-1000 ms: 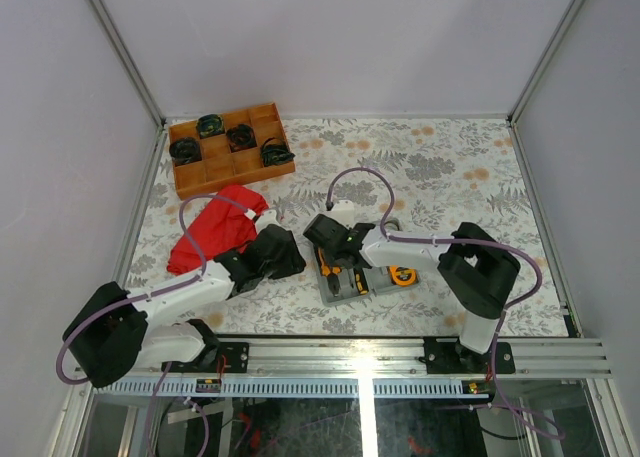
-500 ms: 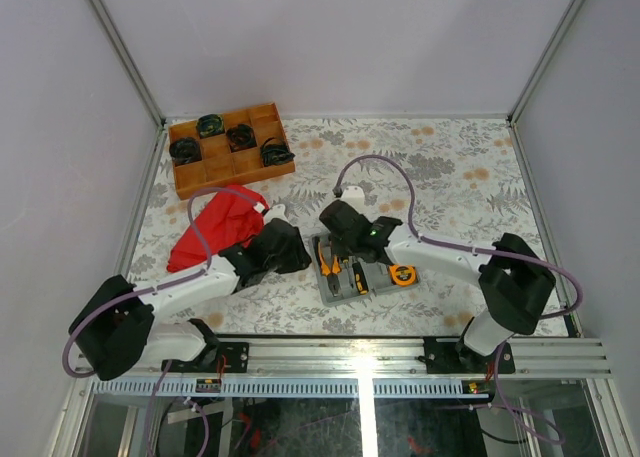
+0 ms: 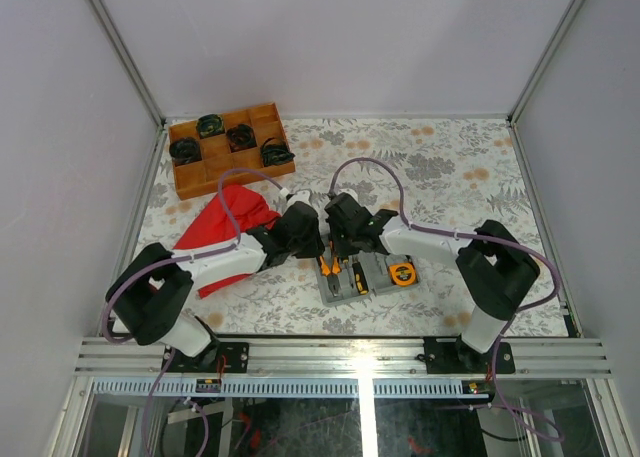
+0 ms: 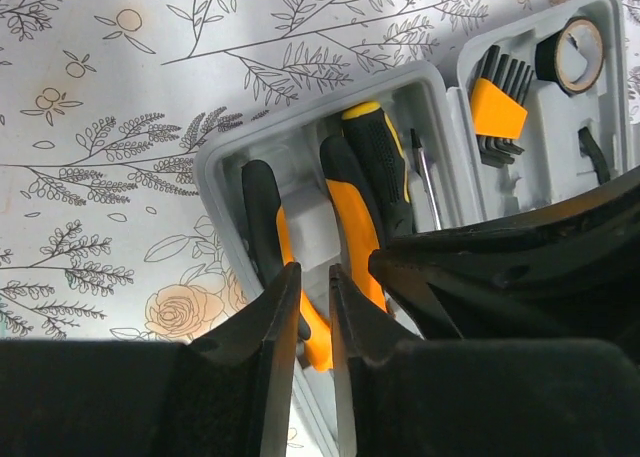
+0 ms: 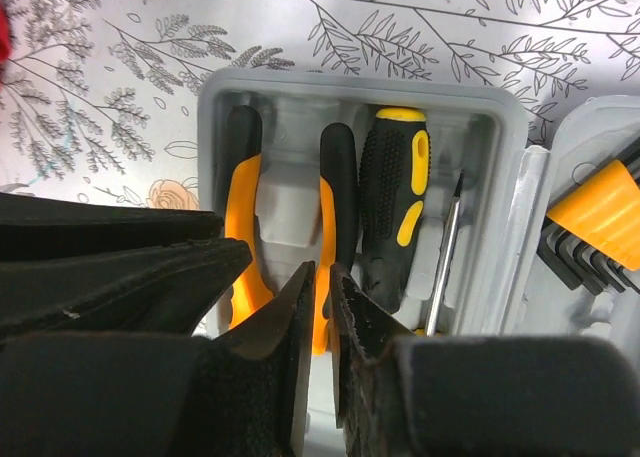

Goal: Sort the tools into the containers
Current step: Place the pliers in the storage box.

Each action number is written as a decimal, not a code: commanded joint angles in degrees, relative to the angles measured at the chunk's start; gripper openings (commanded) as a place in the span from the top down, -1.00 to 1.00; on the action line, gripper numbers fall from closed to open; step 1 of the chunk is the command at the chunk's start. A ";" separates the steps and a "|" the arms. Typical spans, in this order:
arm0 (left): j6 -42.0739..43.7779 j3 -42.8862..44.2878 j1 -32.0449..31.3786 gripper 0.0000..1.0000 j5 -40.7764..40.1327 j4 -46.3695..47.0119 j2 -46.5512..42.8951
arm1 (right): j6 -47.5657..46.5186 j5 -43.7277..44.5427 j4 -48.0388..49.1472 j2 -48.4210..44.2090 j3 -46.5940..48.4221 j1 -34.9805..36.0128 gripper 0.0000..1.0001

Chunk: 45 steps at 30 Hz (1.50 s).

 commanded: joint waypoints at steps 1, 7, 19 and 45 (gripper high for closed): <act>0.90 2.13 0.45 0.68 -2.37 -0.61 1.64 | -1.70 -0.04 -1.73 1.44 3.64 0.05 0.67; 0.74 1.85 0.44 0.75 -3.63 -1.35 2.29 | -1.35 0.90 -2.78 2.29 3.61 -0.01 0.71; 0.54 3.06 0.44 1.00 -4.33 -3.53 7.19 | -1.22 -1.10 -2.07 4.43 3.87 -0.01 0.78; 3.56 5.26 0.52 1.00 -0.07 -5.53 0.09 | -4.70 1.44 6.73 -7.86 -3.74 0.16 0.57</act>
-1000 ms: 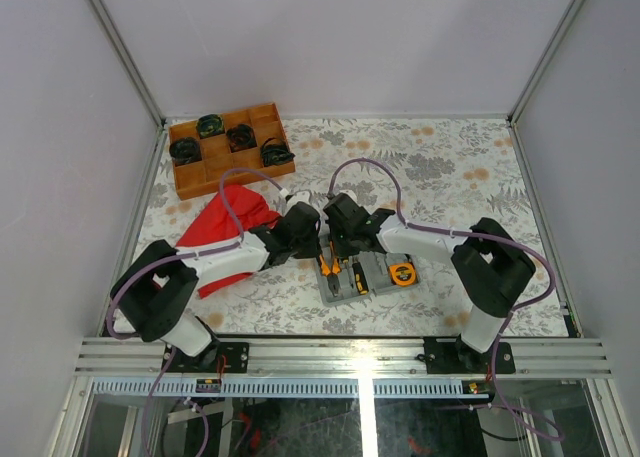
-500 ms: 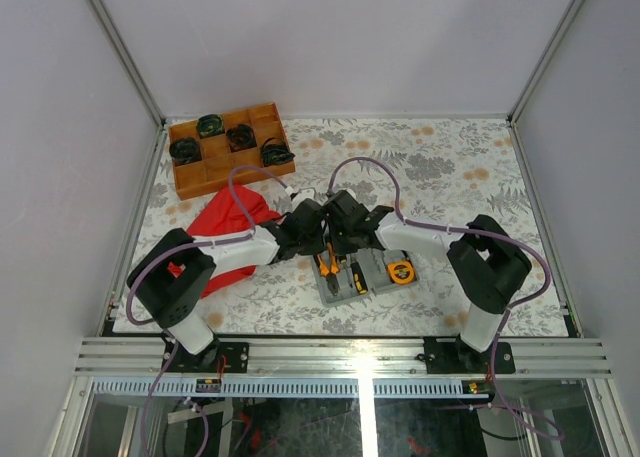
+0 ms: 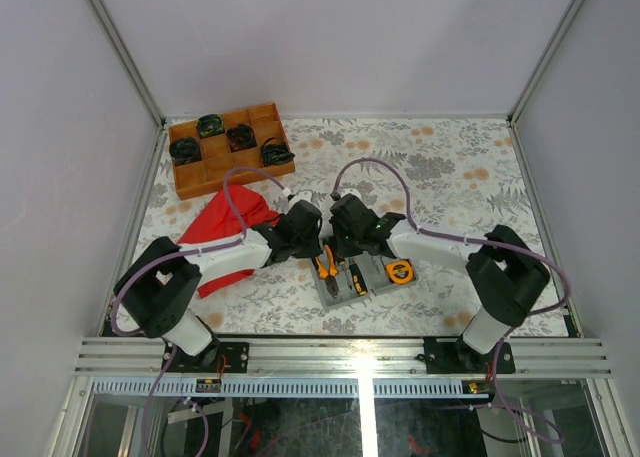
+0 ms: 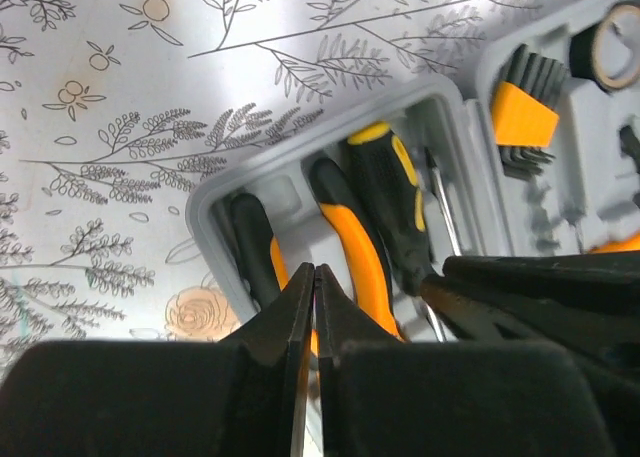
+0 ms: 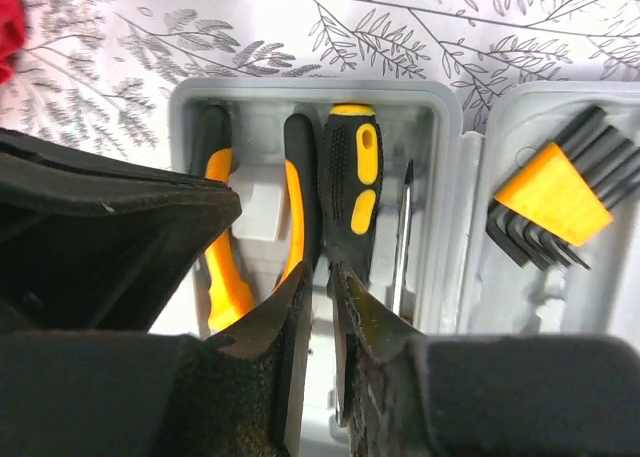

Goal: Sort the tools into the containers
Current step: Place the pliers in the storage box.

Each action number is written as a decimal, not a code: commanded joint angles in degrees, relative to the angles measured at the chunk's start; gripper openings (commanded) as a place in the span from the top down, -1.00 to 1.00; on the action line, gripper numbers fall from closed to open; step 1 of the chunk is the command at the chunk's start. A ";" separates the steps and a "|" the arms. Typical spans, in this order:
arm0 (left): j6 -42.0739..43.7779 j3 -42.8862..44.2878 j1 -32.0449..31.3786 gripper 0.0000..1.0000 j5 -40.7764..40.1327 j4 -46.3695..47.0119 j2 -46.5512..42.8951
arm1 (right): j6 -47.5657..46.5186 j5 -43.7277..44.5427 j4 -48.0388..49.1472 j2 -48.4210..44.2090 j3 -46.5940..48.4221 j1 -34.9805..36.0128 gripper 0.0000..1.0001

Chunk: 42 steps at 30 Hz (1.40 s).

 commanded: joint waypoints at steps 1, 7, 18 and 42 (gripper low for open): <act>3.73 3.75 0.30 1.00 0.97 -4.12 -6.16 | -4.02 1.70 6.74 -8.78 -3.31 0.62 0.57; 2.83 5.91 0.40 0.92 -3.22 -7.63 -14.60 | -8.07 -2.53 9.15 -10.11 -4.37 3.79 0.44; -1.73 -2.73 2.41 0.87 -10.59 -13.83 -27.85 | -9.02 -2.07 6.55 -0.76 0.36 8.82 0.49; -4.32 -7.95 6.97 0.86 -11.49 -16.56 -32.39 | -10.65 3.52 -3.85 6.08 5.65 10.65 0.68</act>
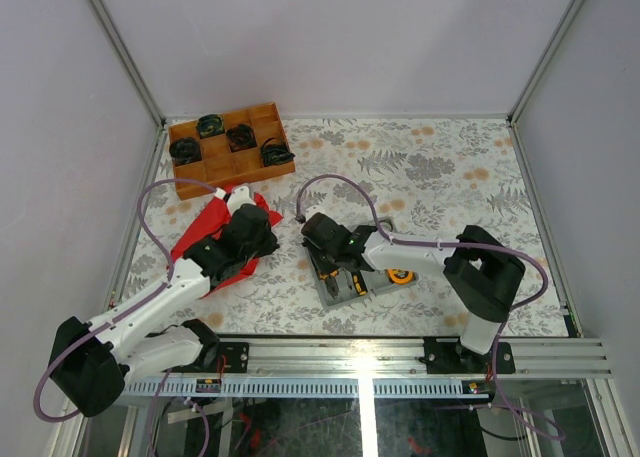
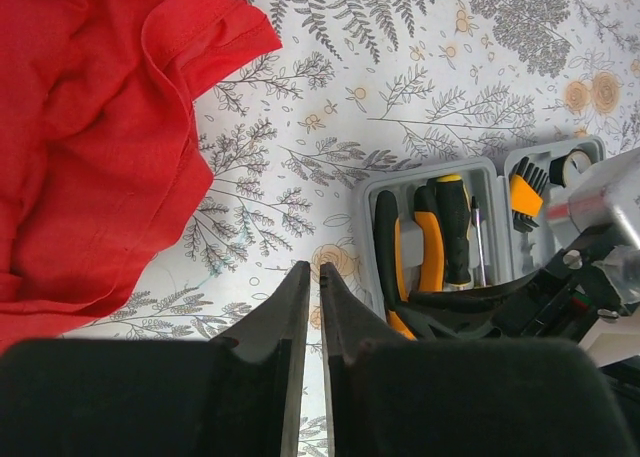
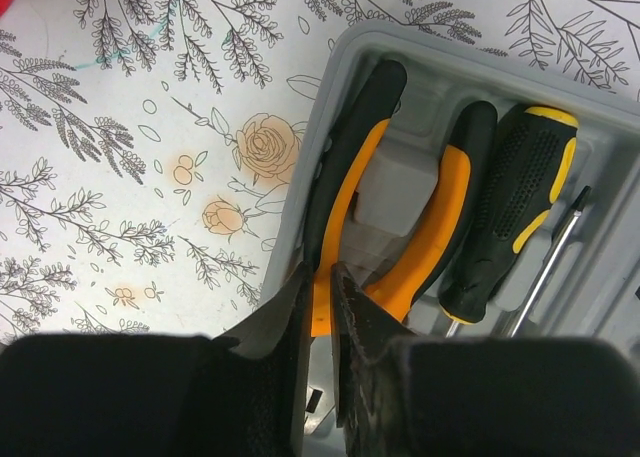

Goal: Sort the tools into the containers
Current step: Place the pliers in the storage box.

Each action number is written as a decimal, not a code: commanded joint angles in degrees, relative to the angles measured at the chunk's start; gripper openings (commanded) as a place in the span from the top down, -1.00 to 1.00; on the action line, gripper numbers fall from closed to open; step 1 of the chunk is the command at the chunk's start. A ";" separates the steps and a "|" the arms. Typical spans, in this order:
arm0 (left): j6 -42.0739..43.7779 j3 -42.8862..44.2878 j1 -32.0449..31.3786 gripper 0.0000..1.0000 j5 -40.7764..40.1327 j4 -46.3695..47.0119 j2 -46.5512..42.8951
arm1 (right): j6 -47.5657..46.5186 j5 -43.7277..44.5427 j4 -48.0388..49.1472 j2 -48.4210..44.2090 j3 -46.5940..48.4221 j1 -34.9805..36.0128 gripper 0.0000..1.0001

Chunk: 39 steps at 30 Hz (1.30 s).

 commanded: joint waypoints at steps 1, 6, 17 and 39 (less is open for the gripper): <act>-0.64 -0.95 0.65 0.86 -0.65 -0.07 -0.51 | -1.33 0.86 -4.48 2.60 2.46 0.92 0.69; -1.90 -2.40 1.15 0.87 -1.36 -0.06 -0.76 | -2.01 -1.28 -8.23 6.04 4.90 1.41 0.70; -8.22 -11.97 1.53 0.91 -1.07 0.08 -7.68 | 2.93 -5.02 -16.29 16.23 6.36 1.54 1.00; -9.45 -24.80 1.57 0.98 12.61 26.14 1.46 | 3.91 -3.72 -32.89 26.21 12.08 1.79 1.00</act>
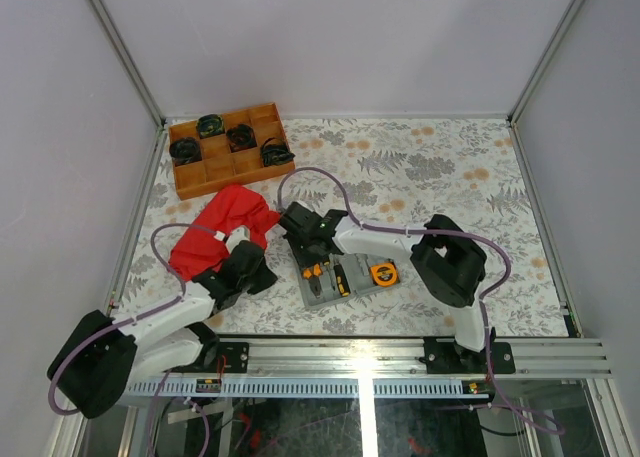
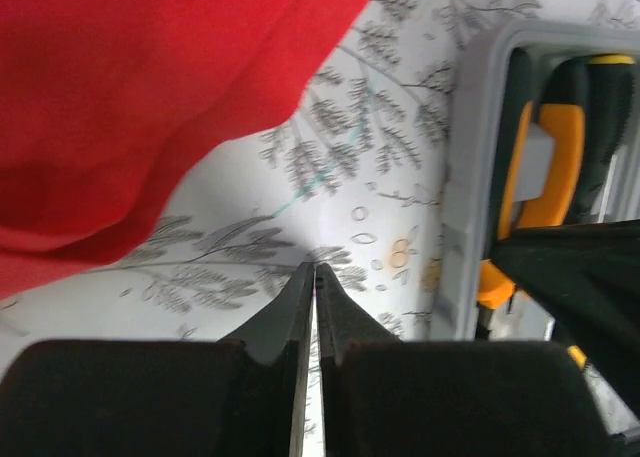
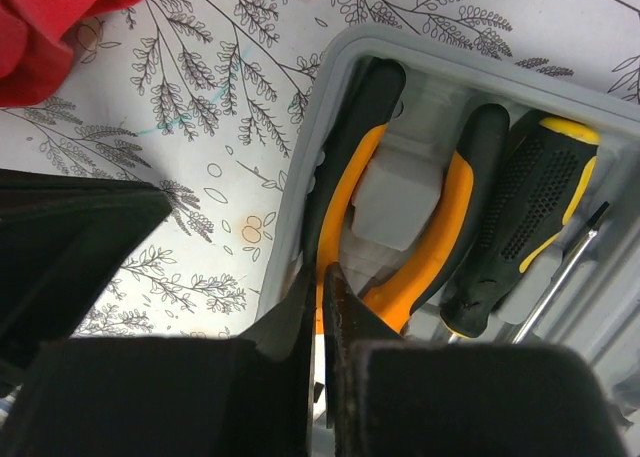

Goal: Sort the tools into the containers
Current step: Place the pliers in the storage box.

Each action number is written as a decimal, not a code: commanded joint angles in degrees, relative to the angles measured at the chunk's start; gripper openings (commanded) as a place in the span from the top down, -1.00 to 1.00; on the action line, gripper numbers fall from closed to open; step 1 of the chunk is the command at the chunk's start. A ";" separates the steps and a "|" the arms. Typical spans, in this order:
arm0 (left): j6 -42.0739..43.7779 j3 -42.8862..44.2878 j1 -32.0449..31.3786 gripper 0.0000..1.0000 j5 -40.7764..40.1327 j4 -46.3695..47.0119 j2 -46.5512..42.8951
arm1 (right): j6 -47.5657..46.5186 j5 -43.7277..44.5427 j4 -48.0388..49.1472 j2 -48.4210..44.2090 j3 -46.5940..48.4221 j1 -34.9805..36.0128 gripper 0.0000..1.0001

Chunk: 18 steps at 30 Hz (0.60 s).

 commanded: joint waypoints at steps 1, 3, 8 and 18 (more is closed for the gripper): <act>-0.35 -1.28 0.43 0.98 5.13 14.03 4.65 | -1.54 0.24 -21.32 13.04 -2.93 1.48 1.00; -0.25 -1.41 0.42 0.98 6.16 17.72 7.16 | -2.25 0.00 -23.63 14.48 0.35 1.44 1.00; -0.89 -1.69 0.41 1.00 8.22 24.07 13.29 | -4.18 -1.25 -28.63 18.73 7.44 1.47 0.99; -1.75 -3.45 0.44 1.00 10.06 30.99 18.54 | -4.14 -4.15 -28.86 24.84 10.93 1.55 1.00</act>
